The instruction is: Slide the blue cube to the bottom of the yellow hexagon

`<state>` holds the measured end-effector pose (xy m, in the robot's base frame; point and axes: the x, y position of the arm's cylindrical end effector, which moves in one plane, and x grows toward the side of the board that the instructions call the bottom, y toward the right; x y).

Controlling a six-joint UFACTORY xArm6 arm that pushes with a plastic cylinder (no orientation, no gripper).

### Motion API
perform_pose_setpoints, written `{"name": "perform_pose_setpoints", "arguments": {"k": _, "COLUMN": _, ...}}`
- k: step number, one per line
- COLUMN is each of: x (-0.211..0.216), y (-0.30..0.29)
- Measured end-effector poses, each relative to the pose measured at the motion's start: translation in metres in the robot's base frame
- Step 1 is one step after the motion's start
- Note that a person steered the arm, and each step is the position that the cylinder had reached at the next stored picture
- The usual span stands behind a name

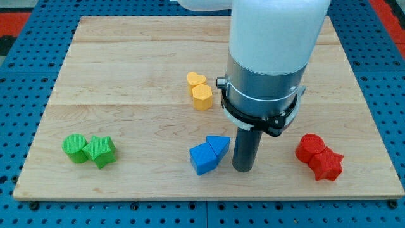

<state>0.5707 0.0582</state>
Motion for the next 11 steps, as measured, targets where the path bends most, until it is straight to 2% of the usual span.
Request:
{"name": "perform_pose_setpoints", "arguments": {"k": 1, "x": 0.02, "y": -0.007}}
{"name": "perform_pose_setpoints", "arguments": {"k": 5, "x": 0.021, "y": -0.055}}
{"name": "perform_pose_setpoints", "arguments": {"k": 8, "x": -0.04, "y": -0.059}}
{"name": "perform_pose_setpoints", "arguments": {"k": 9, "x": -0.042, "y": -0.059}}
{"name": "perform_pose_setpoints", "arguments": {"k": 11, "x": -0.041, "y": -0.108}}
